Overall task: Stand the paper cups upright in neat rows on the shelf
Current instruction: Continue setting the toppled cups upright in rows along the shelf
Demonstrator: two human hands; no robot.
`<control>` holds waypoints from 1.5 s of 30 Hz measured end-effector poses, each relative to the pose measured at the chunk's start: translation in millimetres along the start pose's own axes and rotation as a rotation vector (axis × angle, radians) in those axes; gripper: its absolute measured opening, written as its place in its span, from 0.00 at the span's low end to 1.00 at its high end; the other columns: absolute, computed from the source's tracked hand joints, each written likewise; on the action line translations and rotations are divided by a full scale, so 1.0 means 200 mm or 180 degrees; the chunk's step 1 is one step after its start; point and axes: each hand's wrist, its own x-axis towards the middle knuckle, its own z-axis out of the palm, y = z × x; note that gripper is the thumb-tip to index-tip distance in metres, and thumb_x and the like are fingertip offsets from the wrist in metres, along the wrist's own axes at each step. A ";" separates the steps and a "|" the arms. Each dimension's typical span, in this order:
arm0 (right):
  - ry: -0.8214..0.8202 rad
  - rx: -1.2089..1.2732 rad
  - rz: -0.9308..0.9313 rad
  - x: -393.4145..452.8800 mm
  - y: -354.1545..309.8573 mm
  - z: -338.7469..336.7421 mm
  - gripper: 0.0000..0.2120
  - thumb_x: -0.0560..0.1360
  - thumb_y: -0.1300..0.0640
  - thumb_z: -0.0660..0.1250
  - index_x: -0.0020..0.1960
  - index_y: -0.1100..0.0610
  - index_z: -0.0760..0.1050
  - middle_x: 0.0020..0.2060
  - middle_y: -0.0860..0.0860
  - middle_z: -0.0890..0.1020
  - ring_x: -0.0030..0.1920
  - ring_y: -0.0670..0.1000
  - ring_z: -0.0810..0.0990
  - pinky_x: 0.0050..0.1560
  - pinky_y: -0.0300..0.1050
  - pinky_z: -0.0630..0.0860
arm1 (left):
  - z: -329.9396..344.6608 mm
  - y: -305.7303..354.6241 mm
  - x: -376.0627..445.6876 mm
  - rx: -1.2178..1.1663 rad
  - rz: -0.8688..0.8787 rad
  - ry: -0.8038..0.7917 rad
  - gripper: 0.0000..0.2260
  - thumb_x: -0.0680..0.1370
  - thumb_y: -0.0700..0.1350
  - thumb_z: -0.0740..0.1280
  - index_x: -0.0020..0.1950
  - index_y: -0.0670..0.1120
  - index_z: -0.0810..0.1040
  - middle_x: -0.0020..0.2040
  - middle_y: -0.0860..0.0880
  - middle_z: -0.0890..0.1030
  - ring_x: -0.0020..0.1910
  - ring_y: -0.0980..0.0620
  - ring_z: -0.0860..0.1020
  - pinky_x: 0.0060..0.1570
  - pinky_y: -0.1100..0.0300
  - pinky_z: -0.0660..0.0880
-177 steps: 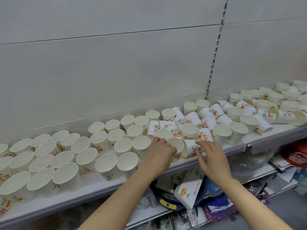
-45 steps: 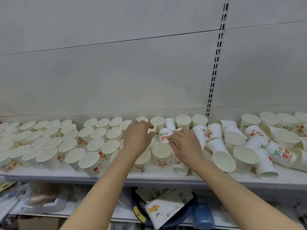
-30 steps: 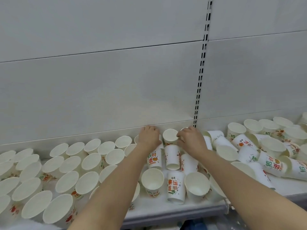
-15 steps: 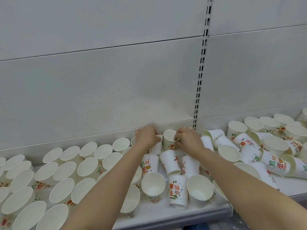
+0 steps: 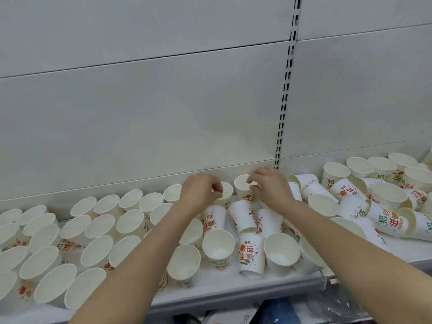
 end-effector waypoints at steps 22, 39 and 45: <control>-0.1668 0.0469 0.0527 -0.03 -0.16 -0.06 0.03 0.69 0.51 0.71 0.42 0.47 0.78 0.42 0.46 0.82 0.50 0.49 0.74 0.50 0.47 0.74 | 0.02 0.02 -0.22 0.0307 -0.0459 -0.0527 0.03 0.70 0.46 0.71 0.42 0.52 0.83 0.41 0.52 0.84 0.43 0.49 0.79 0.37 0.60 0.67; -0.1118 0.0349 0.0053 -0.18 -0.24 -0.08 0.05 0.72 0.53 0.71 0.48 0.51 0.80 0.43 0.44 0.81 0.52 0.45 0.70 0.48 0.47 0.72 | -0.12 0.20 -0.34 -0.0177 -0.0030 -0.0173 0.07 0.74 0.50 0.71 0.51 0.56 0.82 0.50 0.57 0.83 0.48 0.55 0.79 0.46 0.59 0.74; -0.0414 0.0738 0.0397 -0.20 -0.10 -0.23 0.03 0.72 0.54 0.71 0.45 0.50 0.81 0.40 0.42 0.82 0.48 0.45 0.73 0.46 0.46 0.72 | 0.04 0.41 -0.34 0.0465 0.0610 -0.1343 0.25 0.69 0.60 0.73 0.65 0.57 0.76 0.59 0.54 0.80 0.58 0.49 0.74 0.57 0.53 0.69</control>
